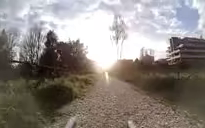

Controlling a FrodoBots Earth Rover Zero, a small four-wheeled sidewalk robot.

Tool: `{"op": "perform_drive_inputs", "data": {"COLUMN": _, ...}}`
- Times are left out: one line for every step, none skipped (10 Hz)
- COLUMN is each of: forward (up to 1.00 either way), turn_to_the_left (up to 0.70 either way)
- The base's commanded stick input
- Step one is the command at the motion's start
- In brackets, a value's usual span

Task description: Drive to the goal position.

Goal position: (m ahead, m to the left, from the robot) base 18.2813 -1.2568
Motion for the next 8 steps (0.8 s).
{"op": "perform_drive_inputs", "data": {"forward": 0.5, "turn_to_the_left": 0.0}}
{"op": "perform_drive_inputs", "data": {"forward": 0.5, "turn_to_the_left": 0.0}}
{"op": "perform_drive_inputs", "data": {"forward": 0.5, "turn_to_the_left": 0.0}}
{"op": "perform_drive_inputs", "data": {"forward": 0.5, "turn_to_the_left": 0.0}}
{"op": "perform_drive_inputs", "data": {"forward": 0.5, "turn_to_the_left": 0.0}}
{"op": "perform_drive_inputs", "data": {"forward": 0.5, "turn_to_the_left": 0.0}}
{"op": "perform_drive_inputs", "data": {"forward": 0.5, "turn_to_the_left": 0.0}}
{"op": "perform_drive_inputs", "data": {"forward": 0.5, "turn_to_the_left": 0.0}}
